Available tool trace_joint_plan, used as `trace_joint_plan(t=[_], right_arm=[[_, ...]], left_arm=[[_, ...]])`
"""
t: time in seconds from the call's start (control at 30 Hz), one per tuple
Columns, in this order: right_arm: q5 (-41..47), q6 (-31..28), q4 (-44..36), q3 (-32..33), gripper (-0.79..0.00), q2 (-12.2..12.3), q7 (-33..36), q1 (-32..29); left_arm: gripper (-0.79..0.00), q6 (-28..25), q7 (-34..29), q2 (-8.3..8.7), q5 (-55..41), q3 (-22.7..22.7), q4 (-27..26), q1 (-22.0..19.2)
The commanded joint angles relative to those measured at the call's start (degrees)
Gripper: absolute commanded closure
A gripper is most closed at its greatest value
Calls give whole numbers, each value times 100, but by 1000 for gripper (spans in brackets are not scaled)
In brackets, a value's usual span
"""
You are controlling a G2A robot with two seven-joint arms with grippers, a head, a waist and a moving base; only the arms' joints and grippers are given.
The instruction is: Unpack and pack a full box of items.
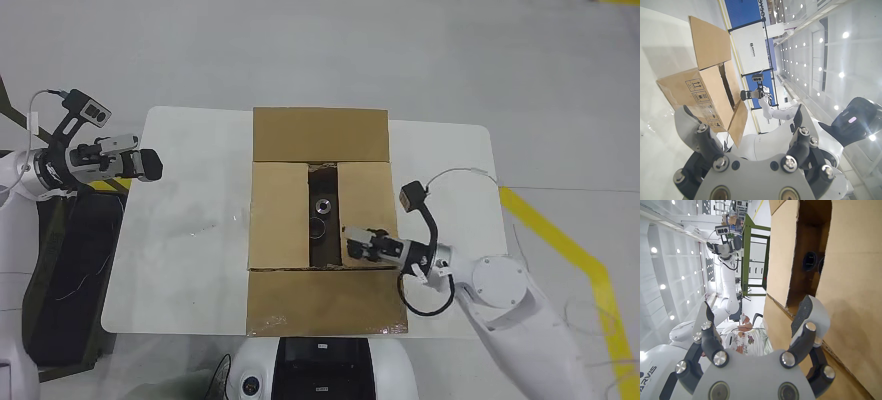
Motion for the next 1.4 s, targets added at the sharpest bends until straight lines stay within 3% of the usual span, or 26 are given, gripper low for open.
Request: trace_joint_plan(t=[0.0, 0.7, 1.37], right_arm=[[-18, 105, 66, -179, -785, -34, -11, 175], [-124, 167, 110, -327, -785, -63, -62, 299], [-436, 284, 905, -1461, -785, -373, -162, 1216]], left_arm=[[-785, 0, 0, 0, 0, 0, 0, 0], [-785, 0, 0, 0, 0, 0, 0, 0], [-785, 0, 0, 0, 0, 0, 0, 0]])
